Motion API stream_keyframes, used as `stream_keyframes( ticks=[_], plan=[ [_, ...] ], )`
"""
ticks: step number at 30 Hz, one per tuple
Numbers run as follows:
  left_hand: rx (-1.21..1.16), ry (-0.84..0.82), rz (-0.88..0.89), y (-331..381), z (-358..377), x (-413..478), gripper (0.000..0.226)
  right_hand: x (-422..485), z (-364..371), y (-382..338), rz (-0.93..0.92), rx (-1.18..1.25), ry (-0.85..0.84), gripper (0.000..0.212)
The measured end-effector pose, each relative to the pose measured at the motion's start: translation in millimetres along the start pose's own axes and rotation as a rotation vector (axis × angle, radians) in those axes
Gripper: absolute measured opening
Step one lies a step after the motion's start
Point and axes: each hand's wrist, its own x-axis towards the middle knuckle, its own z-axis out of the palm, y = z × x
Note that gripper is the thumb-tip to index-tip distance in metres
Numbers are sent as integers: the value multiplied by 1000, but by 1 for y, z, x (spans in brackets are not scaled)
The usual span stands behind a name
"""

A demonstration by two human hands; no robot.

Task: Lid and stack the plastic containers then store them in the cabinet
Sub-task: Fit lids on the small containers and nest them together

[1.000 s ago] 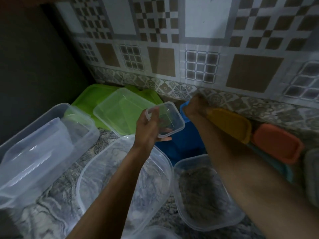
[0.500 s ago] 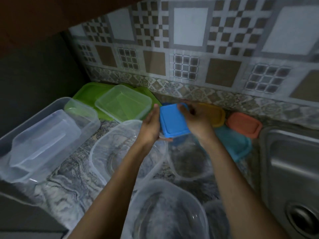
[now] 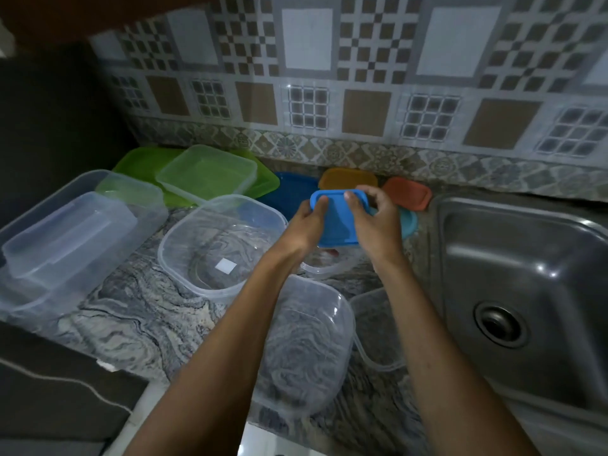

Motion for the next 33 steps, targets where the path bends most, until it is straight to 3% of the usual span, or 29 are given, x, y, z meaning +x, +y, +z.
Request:
stream_keyframes(
  ticks=[5,10,14,16,20,23,26,30,33],
  plan=[
    [127,89,118,-5,23,-16,40,-20,-27,-4,152,-46,-84,27],
    [62,6,144,-13,38,-23,32,-23,-50,-7,166,-79,-101,37],
    [54,-127,104,-23,47,-26,59,-24,-76,-2,141,-57,45,36],
    [255,-166,141,-31,50,-24,73,-24,-98,5,171,-42,140,42],
    [1091,-499,151,-46,53,-16,51,-26,-127,20,212,-58,220,30],
    [1398,-587,84,-57,58,-13,48,-28,-133,30,241,-58,228,18],
    [1279,-468,90,-65,61,-7,31,-28,-135,41,247,-75,212,13],
    [804,-338,-3,-49,56,-2,21,-25,-137,48,245,-127,239,17],
    [745,-292,43,-42,53,8,14,-19,-130,55,235,-207,240,20]
  ],
)
